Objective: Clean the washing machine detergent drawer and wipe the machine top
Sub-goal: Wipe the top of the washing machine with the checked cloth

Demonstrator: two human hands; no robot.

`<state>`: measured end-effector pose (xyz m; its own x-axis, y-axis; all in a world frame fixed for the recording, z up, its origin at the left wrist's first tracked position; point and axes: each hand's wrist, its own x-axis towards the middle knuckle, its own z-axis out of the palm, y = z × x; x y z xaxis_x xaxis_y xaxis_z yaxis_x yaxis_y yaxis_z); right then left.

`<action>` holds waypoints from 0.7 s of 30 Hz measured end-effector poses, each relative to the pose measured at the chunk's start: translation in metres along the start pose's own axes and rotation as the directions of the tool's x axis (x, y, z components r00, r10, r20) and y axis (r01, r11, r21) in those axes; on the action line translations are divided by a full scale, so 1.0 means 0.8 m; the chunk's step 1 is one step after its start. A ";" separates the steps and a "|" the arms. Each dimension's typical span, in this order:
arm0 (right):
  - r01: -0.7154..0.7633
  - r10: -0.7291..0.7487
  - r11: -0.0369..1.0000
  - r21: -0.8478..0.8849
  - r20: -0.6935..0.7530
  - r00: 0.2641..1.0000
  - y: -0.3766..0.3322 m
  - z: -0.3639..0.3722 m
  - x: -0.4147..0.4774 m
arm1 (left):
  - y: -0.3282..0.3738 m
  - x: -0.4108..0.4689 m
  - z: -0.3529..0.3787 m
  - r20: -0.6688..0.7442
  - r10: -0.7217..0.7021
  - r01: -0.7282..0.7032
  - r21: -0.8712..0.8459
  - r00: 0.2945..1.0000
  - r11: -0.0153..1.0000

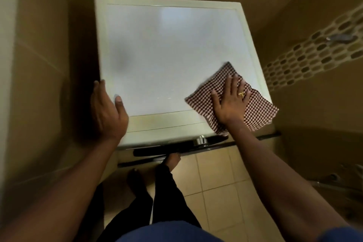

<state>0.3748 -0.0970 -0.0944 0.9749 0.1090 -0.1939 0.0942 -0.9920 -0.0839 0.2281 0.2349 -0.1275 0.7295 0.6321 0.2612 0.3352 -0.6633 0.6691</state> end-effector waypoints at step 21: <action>0.500 -0.497 0.865 -0.039 0.056 0.866 -0.171 0.009 -0.005 | 0.016 0.021 -0.009 0.075 -0.541 0.546 -0.096 0.838 0.832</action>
<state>0.3566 0.0384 -0.0891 0.7858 0.5913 -0.1813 0.5764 -0.8065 -0.1317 0.2400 0.2397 -0.1093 0.4745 0.8582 -0.1956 0.6204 -0.1684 0.7660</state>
